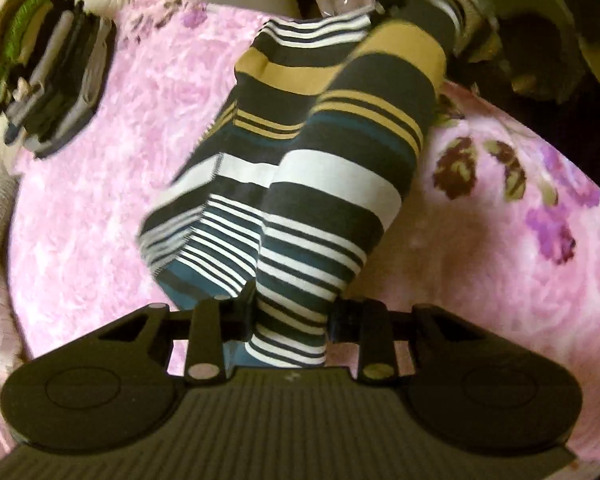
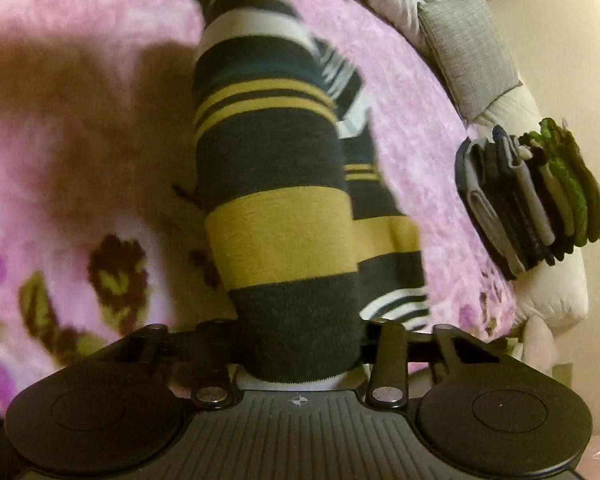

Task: Fold large clothes
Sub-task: 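Grasp the folded sweater edges with both grippers and lift it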

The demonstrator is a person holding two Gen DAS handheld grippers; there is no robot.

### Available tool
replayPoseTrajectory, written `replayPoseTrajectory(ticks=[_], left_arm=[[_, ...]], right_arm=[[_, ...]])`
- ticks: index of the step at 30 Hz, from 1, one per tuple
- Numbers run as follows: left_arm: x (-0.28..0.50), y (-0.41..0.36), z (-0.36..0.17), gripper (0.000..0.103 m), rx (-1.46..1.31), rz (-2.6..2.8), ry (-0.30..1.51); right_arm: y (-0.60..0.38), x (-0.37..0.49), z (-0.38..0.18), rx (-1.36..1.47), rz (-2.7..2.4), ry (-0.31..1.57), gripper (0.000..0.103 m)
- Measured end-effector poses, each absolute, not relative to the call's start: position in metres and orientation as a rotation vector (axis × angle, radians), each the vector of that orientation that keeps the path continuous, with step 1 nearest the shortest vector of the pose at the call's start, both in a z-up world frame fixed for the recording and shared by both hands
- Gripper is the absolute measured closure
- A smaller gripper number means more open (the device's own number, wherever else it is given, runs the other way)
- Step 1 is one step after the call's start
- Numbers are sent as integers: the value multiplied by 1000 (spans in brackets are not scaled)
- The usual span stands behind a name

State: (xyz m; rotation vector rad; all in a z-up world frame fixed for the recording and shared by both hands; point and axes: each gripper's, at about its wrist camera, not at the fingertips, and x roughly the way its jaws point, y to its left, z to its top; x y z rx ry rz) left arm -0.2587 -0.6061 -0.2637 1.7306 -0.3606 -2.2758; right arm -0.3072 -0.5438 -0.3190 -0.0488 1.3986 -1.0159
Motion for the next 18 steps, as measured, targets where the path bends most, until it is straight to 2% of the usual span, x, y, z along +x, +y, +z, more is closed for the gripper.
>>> replayPoseTrajectory(ticks=[3,9,18], left_arm=[[-258,-581,-256,73,1679,-2242,-407],[-260,-534,-252,61,1575,-2189,-529],[-278,-499,-248,44,1451,-2234,-578]], right_arm=[[-541,-314,-284,-7,-975,1396,71],[-529,-310,-223,46,-894,1428,72],[-492,-322,-185,58,-859,1466,74]])
